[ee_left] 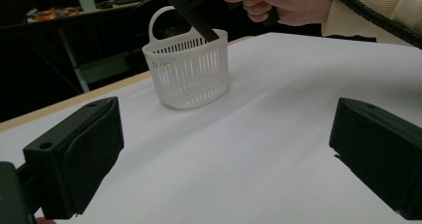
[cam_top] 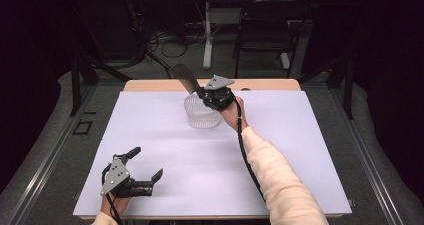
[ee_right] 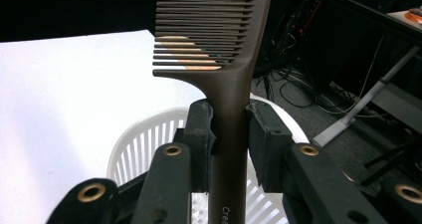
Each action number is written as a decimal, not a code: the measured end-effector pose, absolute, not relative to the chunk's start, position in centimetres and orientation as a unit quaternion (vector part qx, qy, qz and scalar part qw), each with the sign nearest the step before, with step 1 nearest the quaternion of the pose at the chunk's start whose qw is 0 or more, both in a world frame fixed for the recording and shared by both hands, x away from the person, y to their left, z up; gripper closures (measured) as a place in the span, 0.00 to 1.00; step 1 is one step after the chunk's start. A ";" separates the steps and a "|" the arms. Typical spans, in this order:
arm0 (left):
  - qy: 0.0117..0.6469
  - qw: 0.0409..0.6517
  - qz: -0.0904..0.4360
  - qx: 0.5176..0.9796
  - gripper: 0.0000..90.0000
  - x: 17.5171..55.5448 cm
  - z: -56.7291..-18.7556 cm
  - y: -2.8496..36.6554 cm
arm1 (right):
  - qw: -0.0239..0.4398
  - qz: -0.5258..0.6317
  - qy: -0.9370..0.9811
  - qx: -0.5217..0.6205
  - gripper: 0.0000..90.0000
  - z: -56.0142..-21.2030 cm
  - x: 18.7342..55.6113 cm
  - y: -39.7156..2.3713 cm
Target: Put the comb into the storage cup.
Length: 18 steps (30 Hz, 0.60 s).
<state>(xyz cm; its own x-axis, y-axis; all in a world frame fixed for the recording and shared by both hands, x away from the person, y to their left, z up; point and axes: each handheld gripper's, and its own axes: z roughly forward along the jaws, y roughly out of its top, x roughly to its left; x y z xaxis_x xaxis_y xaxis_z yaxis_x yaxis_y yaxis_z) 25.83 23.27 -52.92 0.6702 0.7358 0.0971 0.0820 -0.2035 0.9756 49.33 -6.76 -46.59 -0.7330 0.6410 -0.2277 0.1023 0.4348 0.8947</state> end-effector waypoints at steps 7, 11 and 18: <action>0.284 0.564 0.291 0.719 0.01 25.8 -52.9 23.3 | 0.282 0.472 0.803 0.231 0.80 -46.7 49.4 -6.8; 0.283 0.563 0.291 0.719 0.01 25.8 -52.9 23.3 | 0.285 0.467 0.804 0.231 0.80 -46.8 49.5 -6.7; 0.283 0.564 0.291 0.719 0.01 25.8 -52.9 23.3 | 0.282 0.460 0.810 0.228 0.80 -47.2 49.6 -6.5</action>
<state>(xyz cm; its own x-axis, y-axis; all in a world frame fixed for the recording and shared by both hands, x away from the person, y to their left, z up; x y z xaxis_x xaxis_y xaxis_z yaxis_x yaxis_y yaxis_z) 25.81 23.27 -52.91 0.6699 0.7358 0.0995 0.0794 -0.2043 0.9757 49.56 -6.52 -47.24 -0.7366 0.6295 -0.2474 0.1104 0.4727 0.8743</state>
